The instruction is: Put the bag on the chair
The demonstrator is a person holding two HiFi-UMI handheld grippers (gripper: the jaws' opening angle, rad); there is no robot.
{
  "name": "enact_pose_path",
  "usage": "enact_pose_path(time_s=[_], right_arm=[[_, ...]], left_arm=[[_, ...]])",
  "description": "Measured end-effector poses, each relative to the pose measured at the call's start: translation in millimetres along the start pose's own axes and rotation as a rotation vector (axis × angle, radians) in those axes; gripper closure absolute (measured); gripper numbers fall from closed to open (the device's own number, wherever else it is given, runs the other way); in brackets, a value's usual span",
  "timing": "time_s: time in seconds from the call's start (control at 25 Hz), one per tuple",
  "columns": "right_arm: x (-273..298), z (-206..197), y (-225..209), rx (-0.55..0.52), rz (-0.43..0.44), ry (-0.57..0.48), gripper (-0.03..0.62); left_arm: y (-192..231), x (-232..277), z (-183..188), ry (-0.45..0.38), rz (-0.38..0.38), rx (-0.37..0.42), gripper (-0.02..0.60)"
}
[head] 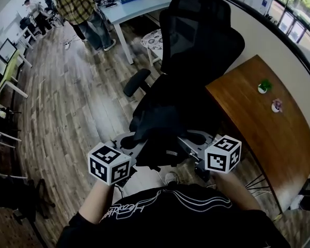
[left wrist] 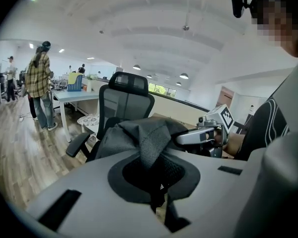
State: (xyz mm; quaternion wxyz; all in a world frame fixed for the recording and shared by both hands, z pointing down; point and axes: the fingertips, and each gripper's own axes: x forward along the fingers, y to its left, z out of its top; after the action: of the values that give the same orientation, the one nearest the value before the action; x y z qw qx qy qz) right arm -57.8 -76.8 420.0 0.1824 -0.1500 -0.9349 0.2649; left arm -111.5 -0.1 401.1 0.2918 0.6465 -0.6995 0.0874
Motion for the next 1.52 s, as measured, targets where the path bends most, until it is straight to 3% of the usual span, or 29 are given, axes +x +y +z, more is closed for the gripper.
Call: enact_pose_path(time_s=[0.56,1.08,1.52], right_arm=[[5,61,-71,-0.008,-0.143,-0.077,0.572],[39,94,-141,0.136,-0.375,-0.177,0.572],[71,124,-201,0.22,-0.576,-0.247,0.572]], left_arm=[[34,71,59,-0.017,-0.111,0.074,0.548],[97,145,100,0.108,-0.341,0.151,0.548],[154,210,136,0.169,-0.479,0.19,0.548]])
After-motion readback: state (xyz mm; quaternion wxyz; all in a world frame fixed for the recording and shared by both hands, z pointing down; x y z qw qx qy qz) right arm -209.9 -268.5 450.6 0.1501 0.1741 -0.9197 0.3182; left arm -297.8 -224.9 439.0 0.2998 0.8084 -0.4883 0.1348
